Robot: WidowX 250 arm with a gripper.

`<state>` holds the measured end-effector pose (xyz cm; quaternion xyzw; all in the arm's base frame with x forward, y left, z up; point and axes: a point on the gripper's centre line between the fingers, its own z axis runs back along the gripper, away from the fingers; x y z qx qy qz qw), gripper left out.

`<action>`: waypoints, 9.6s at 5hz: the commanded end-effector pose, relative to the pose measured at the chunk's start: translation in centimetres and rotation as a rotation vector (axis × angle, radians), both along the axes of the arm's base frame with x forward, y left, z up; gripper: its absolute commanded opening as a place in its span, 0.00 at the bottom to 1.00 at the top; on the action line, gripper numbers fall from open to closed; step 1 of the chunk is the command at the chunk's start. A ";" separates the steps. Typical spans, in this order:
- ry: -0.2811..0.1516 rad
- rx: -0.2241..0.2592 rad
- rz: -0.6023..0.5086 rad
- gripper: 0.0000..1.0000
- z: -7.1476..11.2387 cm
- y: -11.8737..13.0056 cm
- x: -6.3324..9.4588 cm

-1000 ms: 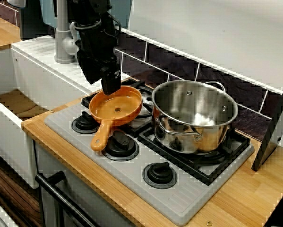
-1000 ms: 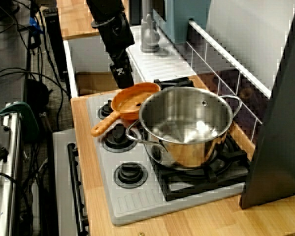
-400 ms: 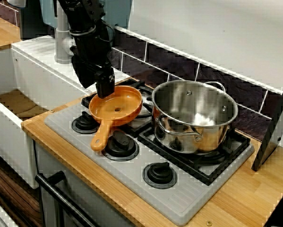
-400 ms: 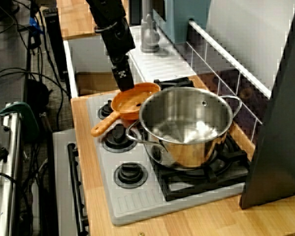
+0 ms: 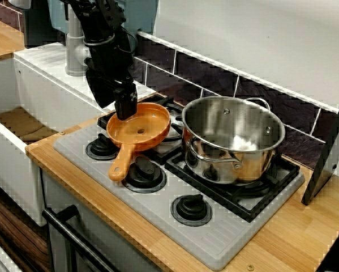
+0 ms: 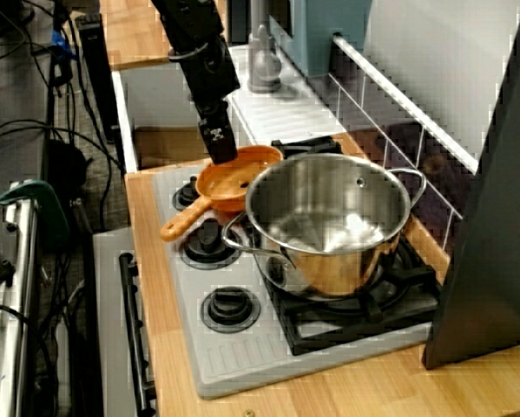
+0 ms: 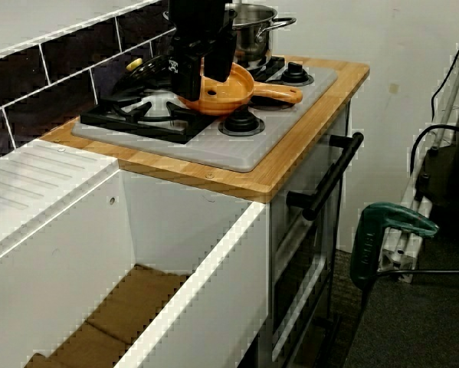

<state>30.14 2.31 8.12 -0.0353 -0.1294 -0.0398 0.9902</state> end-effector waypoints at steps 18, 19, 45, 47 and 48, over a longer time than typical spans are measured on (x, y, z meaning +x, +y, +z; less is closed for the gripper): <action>0.143 0.014 -0.024 0.00 6.7 0.7 6.1; 0.166 0.013 -0.034 0.00 6.5 1.2 7.0; 0.034 0.020 0.077 1.00 2.6 -5.7 0.0; 0.051 0.028 0.063 1.00 1.7 -5.8 -0.5; 0.062 0.034 0.063 1.00 1.0 -5.7 -0.8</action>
